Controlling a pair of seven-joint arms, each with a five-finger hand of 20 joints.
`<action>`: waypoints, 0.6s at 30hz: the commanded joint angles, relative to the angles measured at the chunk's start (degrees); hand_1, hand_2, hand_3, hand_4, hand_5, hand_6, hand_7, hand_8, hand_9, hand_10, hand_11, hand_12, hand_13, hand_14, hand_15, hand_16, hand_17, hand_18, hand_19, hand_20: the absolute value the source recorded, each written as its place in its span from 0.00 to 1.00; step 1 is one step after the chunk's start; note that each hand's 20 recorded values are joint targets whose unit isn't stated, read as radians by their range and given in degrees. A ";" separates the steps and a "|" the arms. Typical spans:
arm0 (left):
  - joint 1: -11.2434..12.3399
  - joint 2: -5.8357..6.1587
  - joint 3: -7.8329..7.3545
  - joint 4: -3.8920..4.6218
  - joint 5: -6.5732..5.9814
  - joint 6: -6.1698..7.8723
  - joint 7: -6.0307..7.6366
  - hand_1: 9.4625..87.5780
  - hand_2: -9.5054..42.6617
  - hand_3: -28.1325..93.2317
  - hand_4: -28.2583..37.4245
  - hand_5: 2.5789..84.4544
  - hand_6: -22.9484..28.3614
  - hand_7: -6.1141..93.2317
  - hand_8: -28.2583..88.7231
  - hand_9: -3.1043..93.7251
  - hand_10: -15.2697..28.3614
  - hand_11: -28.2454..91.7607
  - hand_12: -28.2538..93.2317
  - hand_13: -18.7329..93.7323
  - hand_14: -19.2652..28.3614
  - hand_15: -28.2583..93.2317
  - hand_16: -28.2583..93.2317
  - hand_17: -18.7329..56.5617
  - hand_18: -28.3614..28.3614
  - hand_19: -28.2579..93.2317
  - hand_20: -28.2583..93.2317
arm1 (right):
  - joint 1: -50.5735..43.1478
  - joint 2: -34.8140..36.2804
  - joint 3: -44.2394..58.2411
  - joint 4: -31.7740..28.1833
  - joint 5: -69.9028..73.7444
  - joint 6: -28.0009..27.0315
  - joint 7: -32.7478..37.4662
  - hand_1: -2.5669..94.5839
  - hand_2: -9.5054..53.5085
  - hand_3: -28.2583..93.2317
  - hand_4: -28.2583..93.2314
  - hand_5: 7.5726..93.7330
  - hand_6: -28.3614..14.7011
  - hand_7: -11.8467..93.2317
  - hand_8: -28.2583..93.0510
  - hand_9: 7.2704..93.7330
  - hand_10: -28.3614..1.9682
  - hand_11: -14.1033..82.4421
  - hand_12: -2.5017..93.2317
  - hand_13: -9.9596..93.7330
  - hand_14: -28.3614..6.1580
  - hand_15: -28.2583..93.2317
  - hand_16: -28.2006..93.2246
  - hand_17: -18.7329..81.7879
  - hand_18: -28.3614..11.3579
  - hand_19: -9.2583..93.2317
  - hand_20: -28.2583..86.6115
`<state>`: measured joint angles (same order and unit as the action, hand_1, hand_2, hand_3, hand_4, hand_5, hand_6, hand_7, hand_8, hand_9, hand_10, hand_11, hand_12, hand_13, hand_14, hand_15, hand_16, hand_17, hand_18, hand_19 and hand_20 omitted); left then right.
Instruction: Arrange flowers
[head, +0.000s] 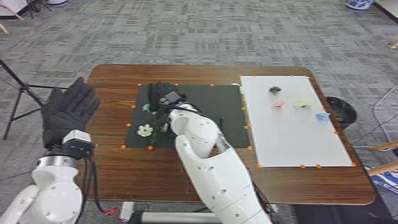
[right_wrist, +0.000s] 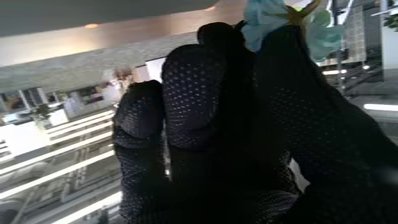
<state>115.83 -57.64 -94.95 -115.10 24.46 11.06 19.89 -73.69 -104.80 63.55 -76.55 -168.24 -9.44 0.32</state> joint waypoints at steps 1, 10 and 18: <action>-0.82 -0.06 0.42 0.15 -0.56 -0.52 0.09 0.20 0.50 0.78 0.00 0.48 0.62 0.12 0.18 0.36 0.68 0.34 0.28 0.38 0.66 0.34 0.19 0.16 0.73 0.52 0.28 | -1.43 -2.03 1.21 1.26 -20.86 3.42 0.02 0.61 0.02 0.78 0.01 0.79 0.65 0.37 0.24 0.80 0.63 0.24 0.27 0.80 0.60 0.73 0.47 0.61 0.20 0.93 0.55; -0.98 -0.17 0.31 0.11 -0.03 -0.05 0.36 0.19 0.50 0.79 0.00 0.47 0.61 0.12 0.18 0.36 0.67 0.34 0.28 0.38 0.65 0.33 0.19 0.16 0.74 0.52 0.27 | -2.28 -1.62 1.98 2.32 -28.38 7.15 -2.01 0.61 0.02 0.79 0.02 0.77 0.63 0.34 0.23 0.76 0.57 0.26 0.24 0.79 0.59 0.73 0.47 0.61 0.19 0.93 0.55; -0.43 -0.38 -0.28 -0.14 -0.44 -0.45 0.88 0.19 0.49 0.79 0.00 0.47 0.60 0.12 0.18 0.35 0.65 0.34 0.27 0.38 0.64 0.31 0.20 0.17 0.73 0.51 0.28 | -2.54 -0.59 0.81 1.27 -29.35 2.62 -2.14 0.60 0.02 0.79 0.02 0.75 0.61 0.33 0.23 0.73 0.54 0.28 0.22 0.79 0.58 0.74 0.46 0.60 0.19 0.93 0.55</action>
<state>114.66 -57.66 -94.63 -114.94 24.22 11.03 20.01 -75.82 -106.23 65.51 -74.43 -168.25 -2.92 -0.34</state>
